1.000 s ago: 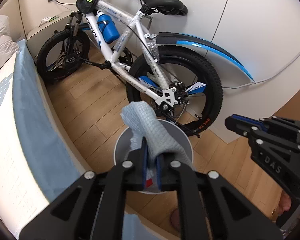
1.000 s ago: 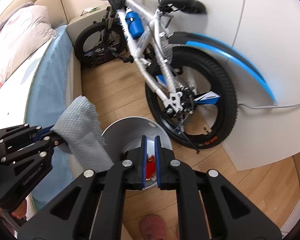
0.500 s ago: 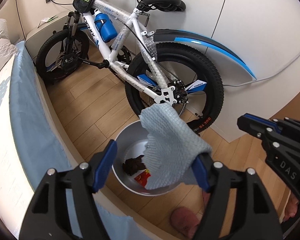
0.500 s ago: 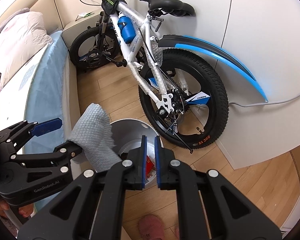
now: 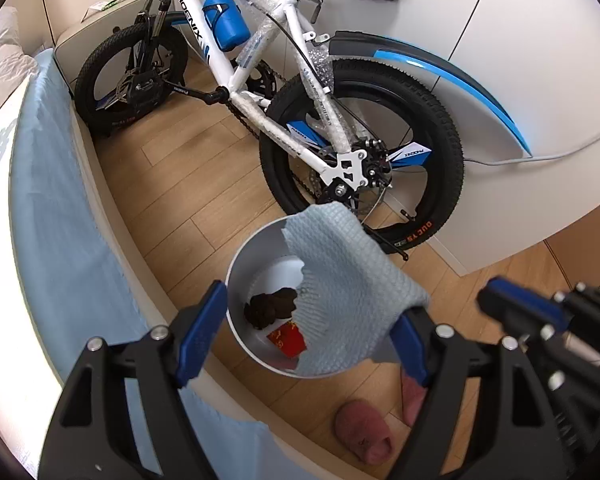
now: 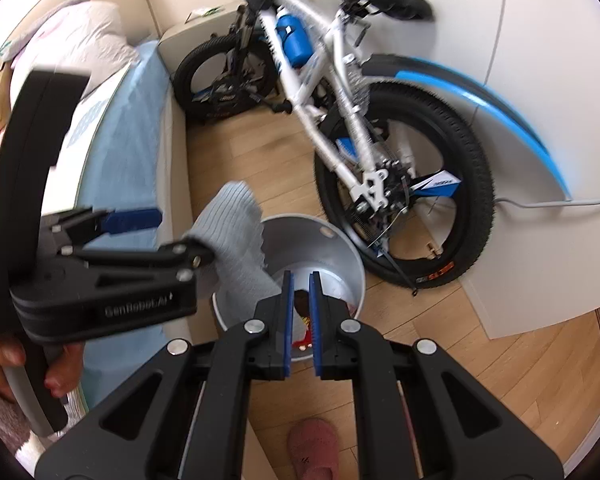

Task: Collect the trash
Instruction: 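Open the right gripper to drop the envelope while the left gripper lowers the cloth into the bin, then open the left gripper to release the grey cloth into the bin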

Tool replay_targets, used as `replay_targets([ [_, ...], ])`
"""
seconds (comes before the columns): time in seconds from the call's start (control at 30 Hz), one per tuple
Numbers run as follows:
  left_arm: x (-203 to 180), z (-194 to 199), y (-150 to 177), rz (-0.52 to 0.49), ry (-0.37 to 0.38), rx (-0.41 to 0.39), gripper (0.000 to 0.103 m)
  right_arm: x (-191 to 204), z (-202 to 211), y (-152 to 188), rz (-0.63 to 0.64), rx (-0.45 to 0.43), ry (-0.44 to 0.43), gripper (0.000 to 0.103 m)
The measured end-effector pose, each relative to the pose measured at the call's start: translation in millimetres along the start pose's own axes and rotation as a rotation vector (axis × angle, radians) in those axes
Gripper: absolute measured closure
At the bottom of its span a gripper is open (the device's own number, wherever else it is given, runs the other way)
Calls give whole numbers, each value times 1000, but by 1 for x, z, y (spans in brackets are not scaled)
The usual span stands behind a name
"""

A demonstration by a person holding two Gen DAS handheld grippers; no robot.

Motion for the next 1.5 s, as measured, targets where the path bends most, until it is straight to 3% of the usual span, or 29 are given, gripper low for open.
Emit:
replay_targets([
  [0.33,5,-3,-1,-20,-10,11,26,19,-12,10,31,22,-70,96],
  [0.63,4,1,8,-65,40,18,26,26,-22,6,33,32,-109,96],
  [1.07,14,14,12,-56,108,4,26,26,-27,-3,45,20,-62,96],
  [1.13,14,11,11,-67,68,-1,21,23,-28,-4,44,21,-45,96],
  [1.2,17,-2,8,-44,30,52,21,20,-27,-3,34,20,-42,96],
  [1.27,19,-11,3,-4,78,113,21,17,-26,-4,30,20,-38,96],
  [1.33,18,-16,1,16,81,137,21,16,-24,-3,27,21,-38,96],
  [1.43,15,-22,3,-2,28,165,21,14,-21,-3,29,18,-37,96],
  [1.5,15,-32,4,0,-23,229,21,13,-20,-3,28,15,-36,96],
])
Point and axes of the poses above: each gripper's, at about its wrist camera, not at the fingertips, and z roughly against the way its jaws point, x to its left, y to its underside, the point moved 3 cm from there along -z, roughly the way its jaws point, and after that the axes turned 7 degrees about x, right-handed, at the moved point
